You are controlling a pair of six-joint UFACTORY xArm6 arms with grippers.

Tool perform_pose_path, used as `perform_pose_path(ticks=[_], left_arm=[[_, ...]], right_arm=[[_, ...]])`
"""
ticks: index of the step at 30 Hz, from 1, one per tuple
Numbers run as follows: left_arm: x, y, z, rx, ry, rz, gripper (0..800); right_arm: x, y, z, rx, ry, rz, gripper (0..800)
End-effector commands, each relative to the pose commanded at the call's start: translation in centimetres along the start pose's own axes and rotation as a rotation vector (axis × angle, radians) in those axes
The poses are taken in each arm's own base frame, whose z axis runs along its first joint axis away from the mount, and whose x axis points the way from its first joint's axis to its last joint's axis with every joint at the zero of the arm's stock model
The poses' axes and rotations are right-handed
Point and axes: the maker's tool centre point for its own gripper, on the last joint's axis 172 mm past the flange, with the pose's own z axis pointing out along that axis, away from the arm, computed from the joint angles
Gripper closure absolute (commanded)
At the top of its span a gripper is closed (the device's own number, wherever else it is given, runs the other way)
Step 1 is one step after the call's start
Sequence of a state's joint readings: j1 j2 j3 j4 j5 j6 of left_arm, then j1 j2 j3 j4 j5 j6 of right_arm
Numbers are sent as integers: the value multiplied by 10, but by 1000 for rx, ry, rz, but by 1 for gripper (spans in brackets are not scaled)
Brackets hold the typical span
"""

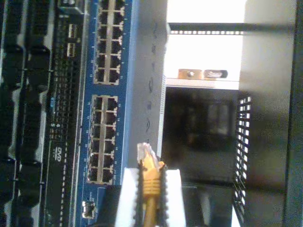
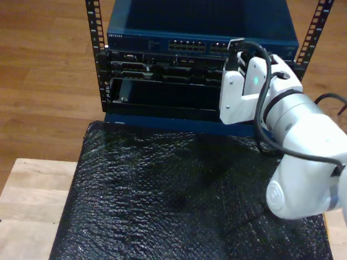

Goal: Grab the cable and plug it in

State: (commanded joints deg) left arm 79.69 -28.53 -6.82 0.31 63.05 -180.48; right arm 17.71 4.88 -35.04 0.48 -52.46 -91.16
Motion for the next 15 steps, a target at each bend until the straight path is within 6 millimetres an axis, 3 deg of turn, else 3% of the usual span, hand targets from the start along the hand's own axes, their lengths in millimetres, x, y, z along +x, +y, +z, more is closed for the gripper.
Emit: perform_pose_path(ticks=[7,12,15], left_arm=[[0,0,0,0,-2,0,0],[0,0,0,0,0,0,0],[0,0,0,0,-2,0,0]], right_arm=[[-3,-9,10,-49,-11,4,800],[-20,-15,23,-53,-73,41,800],[-20,-14,29,-80,-88,51,800]])
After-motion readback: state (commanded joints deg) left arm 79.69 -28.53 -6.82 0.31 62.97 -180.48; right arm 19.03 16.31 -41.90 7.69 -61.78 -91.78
